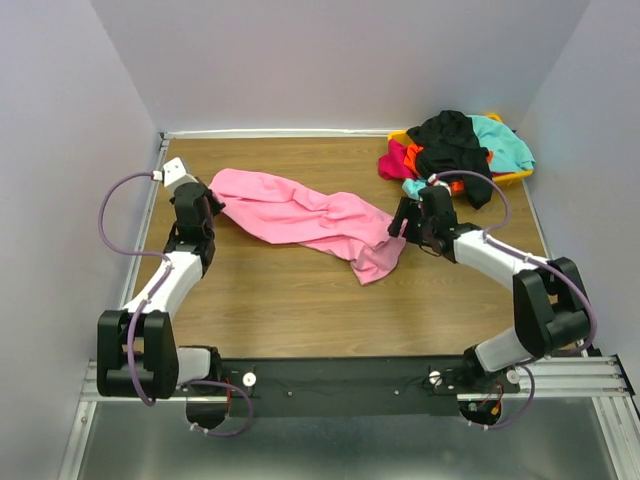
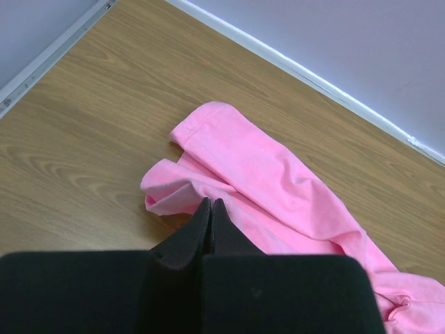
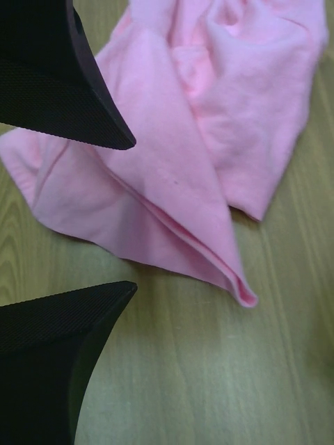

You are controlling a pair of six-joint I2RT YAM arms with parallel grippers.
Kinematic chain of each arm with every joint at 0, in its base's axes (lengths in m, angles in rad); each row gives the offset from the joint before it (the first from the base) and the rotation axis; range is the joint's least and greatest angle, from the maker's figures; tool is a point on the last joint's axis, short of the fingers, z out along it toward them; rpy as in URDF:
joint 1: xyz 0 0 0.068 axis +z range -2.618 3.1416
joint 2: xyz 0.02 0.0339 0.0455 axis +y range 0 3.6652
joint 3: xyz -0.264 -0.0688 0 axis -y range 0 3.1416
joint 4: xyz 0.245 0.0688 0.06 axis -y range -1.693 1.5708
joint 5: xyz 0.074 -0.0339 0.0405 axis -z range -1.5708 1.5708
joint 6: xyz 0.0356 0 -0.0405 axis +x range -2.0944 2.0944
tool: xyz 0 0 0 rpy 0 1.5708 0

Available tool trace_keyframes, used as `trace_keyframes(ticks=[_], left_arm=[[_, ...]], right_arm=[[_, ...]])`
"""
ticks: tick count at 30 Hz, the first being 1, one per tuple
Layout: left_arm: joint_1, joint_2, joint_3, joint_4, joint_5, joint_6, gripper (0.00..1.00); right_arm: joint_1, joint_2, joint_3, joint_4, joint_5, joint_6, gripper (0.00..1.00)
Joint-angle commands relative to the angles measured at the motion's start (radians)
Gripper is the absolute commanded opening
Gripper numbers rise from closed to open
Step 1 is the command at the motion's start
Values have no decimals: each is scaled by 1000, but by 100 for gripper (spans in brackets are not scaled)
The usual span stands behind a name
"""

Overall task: Fold and stack the t-shirts
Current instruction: Flatten the tshirt out

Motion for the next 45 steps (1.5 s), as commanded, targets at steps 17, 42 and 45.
trace_keyframes(ticks=[17, 42, 45], left_arm=[[10, -61, -13, -23, 4, 38, 0], [18, -112, 69, -86, -31, 72, 0], [21, -149, 102, -112, -42, 84, 0]], right_arm=[[-124, 299, 146, 210, -45, 31, 62], [-134, 144, 250, 130, 2, -61, 1], [-135, 101, 345, 68, 13, -86, 0]])
